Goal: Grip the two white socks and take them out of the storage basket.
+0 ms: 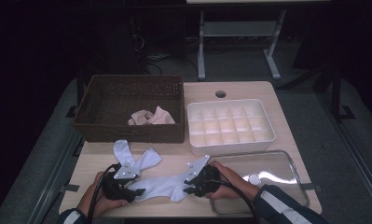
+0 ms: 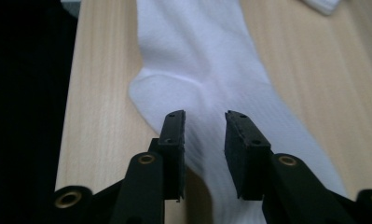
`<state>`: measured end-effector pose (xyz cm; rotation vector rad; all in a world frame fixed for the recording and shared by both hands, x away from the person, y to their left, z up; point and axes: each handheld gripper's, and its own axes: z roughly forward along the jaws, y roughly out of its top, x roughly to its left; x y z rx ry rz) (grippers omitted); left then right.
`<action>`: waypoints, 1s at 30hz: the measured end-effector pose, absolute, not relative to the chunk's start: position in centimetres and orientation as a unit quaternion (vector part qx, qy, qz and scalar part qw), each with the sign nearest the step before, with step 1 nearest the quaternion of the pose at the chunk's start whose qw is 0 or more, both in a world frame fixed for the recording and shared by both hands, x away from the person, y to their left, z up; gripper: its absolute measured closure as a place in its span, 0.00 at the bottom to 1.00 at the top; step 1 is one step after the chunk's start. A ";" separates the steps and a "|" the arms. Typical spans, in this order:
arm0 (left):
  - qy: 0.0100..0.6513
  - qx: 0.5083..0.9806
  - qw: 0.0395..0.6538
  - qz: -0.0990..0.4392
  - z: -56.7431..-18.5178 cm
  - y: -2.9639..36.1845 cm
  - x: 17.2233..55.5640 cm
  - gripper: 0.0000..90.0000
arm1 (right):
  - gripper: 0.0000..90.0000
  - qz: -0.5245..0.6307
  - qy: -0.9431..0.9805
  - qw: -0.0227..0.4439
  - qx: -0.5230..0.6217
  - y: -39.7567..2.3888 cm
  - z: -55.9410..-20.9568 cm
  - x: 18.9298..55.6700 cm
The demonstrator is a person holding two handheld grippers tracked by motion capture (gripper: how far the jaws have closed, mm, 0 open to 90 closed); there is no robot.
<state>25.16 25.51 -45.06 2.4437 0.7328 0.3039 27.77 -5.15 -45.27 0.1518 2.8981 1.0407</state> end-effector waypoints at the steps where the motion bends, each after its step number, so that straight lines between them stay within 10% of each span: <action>1: 0.274 0.912 0.282 0.113 -45.1 25.5 25.2 0.41 | 0.76 0.337 0.940 0.029 0.049 -5.2 -45.3 27.8; 20: 0.360 0.861 0.330 0.142 -45.7 26.6 31.2 0.37 | 0.79 0.346 0.935 0.044 0.061 -3.5 -46.1 28.5; 30: 0.330 0.878 0.323 0.126 -45.7 24.5 33.1 0.82 | 0.79 0.305 0.946 0.040 0.102 -5.7 -44.9 28.9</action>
